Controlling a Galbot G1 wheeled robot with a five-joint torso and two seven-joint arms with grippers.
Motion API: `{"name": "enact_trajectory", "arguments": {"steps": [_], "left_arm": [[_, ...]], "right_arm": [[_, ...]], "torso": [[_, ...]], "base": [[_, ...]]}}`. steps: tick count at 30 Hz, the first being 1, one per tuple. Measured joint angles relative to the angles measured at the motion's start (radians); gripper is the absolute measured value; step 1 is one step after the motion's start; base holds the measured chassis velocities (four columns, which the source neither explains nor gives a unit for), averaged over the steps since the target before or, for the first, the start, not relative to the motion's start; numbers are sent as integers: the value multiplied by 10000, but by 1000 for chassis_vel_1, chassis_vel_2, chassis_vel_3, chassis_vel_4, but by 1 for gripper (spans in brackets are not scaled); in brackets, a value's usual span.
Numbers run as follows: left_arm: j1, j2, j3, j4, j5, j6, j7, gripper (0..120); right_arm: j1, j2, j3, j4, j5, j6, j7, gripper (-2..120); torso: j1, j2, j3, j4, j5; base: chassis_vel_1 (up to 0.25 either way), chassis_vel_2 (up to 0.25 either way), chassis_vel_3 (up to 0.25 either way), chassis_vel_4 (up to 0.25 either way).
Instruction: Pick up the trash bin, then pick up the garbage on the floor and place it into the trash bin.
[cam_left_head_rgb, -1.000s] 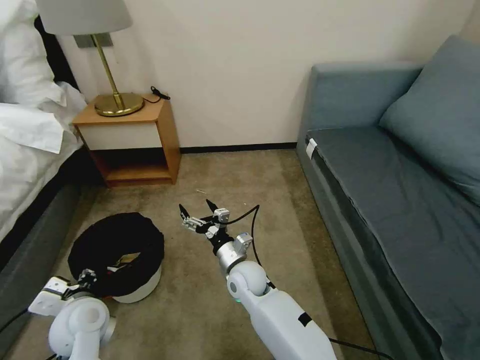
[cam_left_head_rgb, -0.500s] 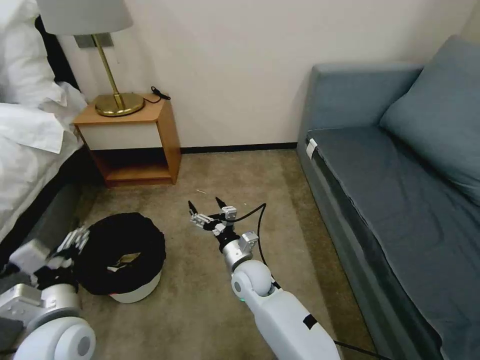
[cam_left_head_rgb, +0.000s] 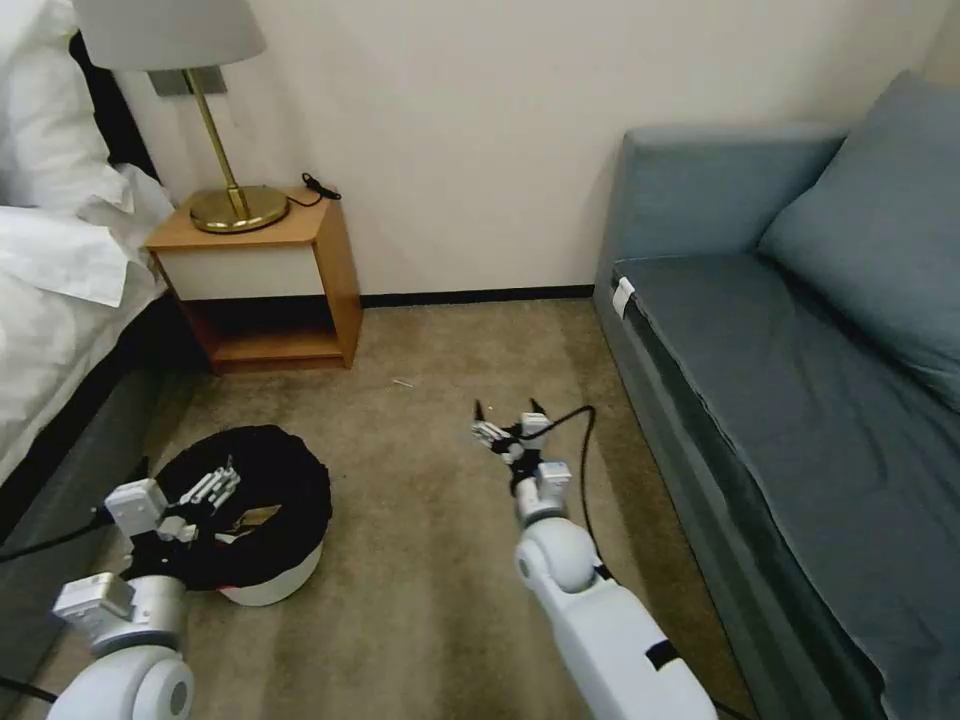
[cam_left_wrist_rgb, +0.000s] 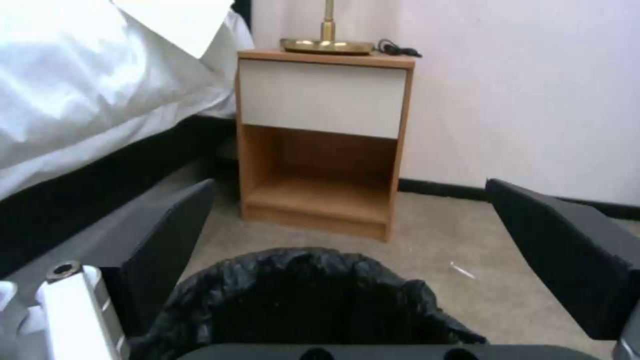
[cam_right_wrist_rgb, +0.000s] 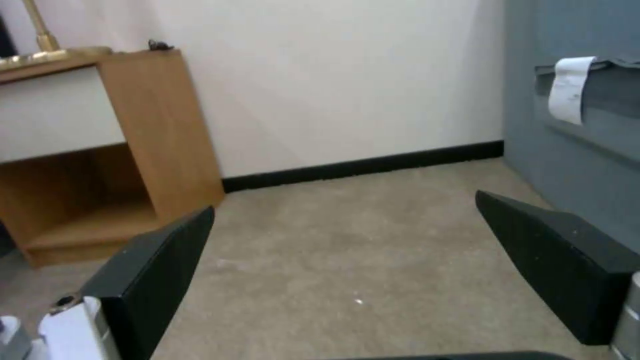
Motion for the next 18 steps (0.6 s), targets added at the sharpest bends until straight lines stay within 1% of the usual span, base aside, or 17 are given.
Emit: {"name": "enact_trajectory", "arguments": {"steps": [6, 18], "left_arm": [[-77, -51, 214, 39, 281, -116, -29, 100], [-84, -68, 240, 15, 339, -117, -70, 100]], "right_arm": [[-247, -106, 130, 173, 8, 197, -161, 100], [-259, -76, 137, 224, 20, 209, -180, 100]], "torso": [[0, 0, 0, 1, 0], [0, 0, 0, 2, 0]], "base": [[0, 0, 0, 0], [0, 0, 0, 0]]}}
